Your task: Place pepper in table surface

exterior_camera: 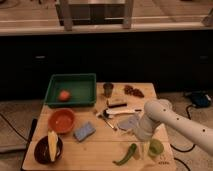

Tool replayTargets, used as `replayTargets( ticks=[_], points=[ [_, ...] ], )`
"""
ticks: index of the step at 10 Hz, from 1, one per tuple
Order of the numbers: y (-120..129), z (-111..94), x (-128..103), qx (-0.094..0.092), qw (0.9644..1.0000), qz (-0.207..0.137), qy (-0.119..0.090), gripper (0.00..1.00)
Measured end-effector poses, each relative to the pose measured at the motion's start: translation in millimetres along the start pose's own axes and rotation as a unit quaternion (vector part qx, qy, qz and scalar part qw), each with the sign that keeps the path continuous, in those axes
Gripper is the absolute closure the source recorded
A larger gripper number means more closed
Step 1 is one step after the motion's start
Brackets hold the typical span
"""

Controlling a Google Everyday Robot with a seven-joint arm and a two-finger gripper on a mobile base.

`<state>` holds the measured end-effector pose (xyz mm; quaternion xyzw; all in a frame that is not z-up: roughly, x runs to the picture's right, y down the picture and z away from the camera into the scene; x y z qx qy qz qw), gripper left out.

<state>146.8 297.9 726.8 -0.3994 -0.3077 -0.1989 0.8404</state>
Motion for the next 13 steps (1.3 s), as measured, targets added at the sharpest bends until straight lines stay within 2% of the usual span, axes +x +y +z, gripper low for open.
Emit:
replayTargets(
  ticks=[13],
  points=[
    [0.2,0.7,0.0,0.000,1.0000,0.000,-0.001,0.20]
  ],
)
